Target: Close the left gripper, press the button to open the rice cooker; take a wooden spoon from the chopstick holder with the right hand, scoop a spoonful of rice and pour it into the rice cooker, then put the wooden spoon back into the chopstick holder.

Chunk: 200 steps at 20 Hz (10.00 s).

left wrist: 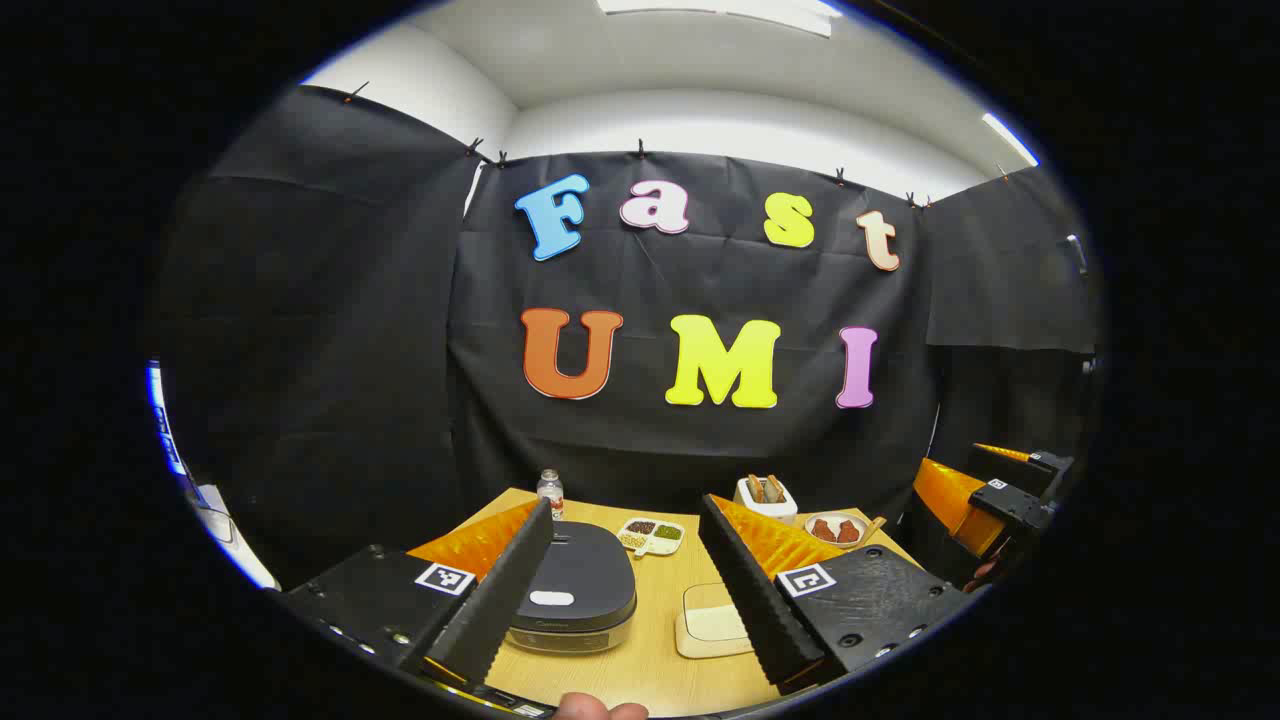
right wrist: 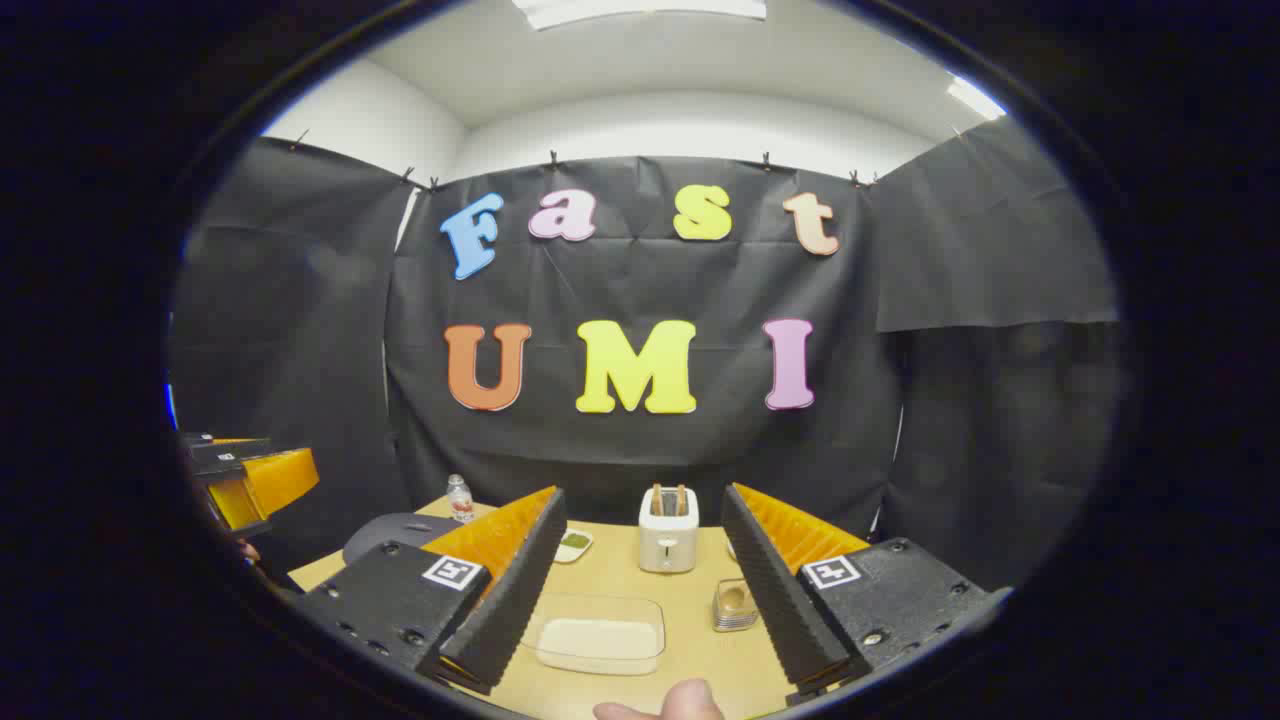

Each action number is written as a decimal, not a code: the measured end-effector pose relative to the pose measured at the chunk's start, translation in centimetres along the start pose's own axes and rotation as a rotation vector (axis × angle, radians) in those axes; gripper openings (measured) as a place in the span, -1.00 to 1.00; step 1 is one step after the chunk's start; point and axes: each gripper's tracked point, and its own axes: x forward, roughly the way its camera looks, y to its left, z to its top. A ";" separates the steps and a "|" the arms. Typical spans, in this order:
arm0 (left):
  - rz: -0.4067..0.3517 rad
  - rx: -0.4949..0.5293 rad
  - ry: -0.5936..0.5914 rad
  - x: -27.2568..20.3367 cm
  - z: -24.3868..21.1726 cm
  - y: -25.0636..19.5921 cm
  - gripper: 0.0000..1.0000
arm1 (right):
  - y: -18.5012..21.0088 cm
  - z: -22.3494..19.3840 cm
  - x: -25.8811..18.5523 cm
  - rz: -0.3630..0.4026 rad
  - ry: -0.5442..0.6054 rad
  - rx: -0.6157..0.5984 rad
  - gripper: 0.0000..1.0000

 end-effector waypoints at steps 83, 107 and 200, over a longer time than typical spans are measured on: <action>0.050 -0.222 0.880 10.9 -20.8 9.3 -0.99 | -8.0 -6.9 7.4 -0.071 0.195 0.112 1.00; 0.028 0.003 0.113 15.9 1.2 6.7 0.89 | -9.7 -3.9 6.7 -0.056 0.125 0.089 1.00; 0.218 -0.053 0.124 4.0 -2.8 16.4 0.89 | 11.2 -31.8 16.8 0.166 0.745 0.395 -0.82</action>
